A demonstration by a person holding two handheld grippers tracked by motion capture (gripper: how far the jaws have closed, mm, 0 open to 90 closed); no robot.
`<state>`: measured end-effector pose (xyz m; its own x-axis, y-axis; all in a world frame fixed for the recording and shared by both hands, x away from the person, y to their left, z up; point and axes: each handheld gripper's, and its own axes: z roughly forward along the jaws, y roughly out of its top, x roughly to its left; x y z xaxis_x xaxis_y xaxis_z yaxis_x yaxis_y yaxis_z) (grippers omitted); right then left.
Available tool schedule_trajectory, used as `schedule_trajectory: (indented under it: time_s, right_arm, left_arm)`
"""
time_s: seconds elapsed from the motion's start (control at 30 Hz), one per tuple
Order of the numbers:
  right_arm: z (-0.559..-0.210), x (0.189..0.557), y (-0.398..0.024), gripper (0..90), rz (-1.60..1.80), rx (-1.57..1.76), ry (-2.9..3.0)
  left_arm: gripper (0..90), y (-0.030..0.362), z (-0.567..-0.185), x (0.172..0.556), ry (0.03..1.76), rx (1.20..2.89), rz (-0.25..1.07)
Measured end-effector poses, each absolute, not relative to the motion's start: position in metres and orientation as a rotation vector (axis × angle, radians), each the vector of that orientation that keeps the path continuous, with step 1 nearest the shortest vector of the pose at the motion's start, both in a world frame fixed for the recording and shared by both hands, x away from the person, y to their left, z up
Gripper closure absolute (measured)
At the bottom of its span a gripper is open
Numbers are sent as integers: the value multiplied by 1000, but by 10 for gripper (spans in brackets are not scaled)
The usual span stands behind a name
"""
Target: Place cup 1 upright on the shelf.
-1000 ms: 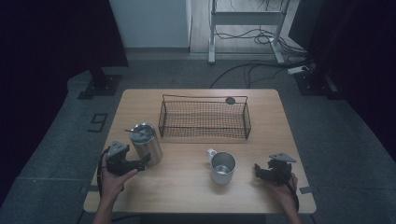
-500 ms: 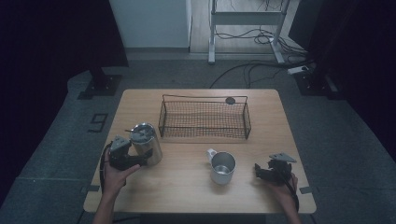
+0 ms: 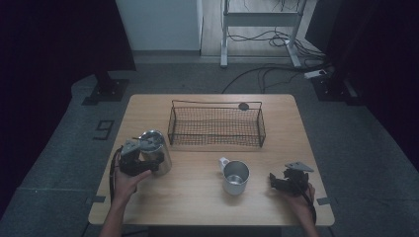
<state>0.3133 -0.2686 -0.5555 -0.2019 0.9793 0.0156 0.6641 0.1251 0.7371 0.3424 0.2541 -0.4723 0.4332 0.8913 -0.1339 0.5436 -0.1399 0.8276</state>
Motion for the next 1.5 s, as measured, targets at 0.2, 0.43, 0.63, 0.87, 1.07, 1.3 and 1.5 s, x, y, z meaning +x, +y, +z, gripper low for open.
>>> schedule_trajectory:
  time_s: [0.2, 0.43, 0.63, 0.87, 1.07, 1.3, 1.5]
  right_arm:
    - [-555, 313, -269, 119, 861, 1582, 1928]
    - [-555, 313, -269, 119, 861, 1582, 1928]
    - [-556, 313, -269, 120, 863, 1582, 1927]
    - [-555, 313, -269, 123, 862, 1583, 1925]
    - [-555, 313, -269, 124, 860, 1584, 1925]
    - [-555, 314, -269, 124, 861, 1582, 1926]
    - [-555, 314, -269, 125, 861, 1582, 1925]
  left_arm:
    - [0, 252, -474, 349, 1232, 1811, 506]
    - [0, 248, -476, 353, 1226, 1794, 525]
    - [11, 246, -479, 355, 1212, 1796, 554]
    - [26, 245, -480, 353, 1186, 1798, 602]
    - [32, 244, -479, 352, 1176, 1811, 625]
    - [38, 243, -479, 351, 1173, 1804, 646]
    - [40, 245, -478, 351, 1174, 1796, 637]
